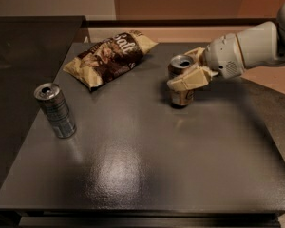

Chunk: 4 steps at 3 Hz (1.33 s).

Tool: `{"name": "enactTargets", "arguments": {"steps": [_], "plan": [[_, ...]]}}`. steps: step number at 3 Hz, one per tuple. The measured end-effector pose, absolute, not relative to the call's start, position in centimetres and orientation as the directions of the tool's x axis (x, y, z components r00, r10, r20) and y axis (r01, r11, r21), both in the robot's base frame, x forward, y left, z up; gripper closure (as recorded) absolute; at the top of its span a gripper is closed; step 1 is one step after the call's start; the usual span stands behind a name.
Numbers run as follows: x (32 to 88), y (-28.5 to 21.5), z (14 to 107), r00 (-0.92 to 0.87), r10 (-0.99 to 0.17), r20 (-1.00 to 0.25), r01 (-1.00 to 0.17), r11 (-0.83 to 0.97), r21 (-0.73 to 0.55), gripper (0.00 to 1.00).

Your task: Knock orange can over

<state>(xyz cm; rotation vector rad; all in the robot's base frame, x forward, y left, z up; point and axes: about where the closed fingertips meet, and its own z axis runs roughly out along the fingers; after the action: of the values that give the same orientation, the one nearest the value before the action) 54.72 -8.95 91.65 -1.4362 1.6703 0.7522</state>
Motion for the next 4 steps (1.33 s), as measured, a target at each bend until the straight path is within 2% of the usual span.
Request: {"name": "enactTargets", "arguments": {"steps": [1, 2, 4], "plan": [[53.8, -9.4, 93.9, -0.049, -0.606, -0.794, -0.982, 0.176, -0.074, 1.0], [52.3, -10.3, 94.8, -0.052, -0.73, -0.682, -0.986, 0.147, -0.082, 1.0], [49.9, -11.5, 93.4, -0.04, -0.898, -0.439, -0.988, 0.102, -0.117, 1.0]]}}
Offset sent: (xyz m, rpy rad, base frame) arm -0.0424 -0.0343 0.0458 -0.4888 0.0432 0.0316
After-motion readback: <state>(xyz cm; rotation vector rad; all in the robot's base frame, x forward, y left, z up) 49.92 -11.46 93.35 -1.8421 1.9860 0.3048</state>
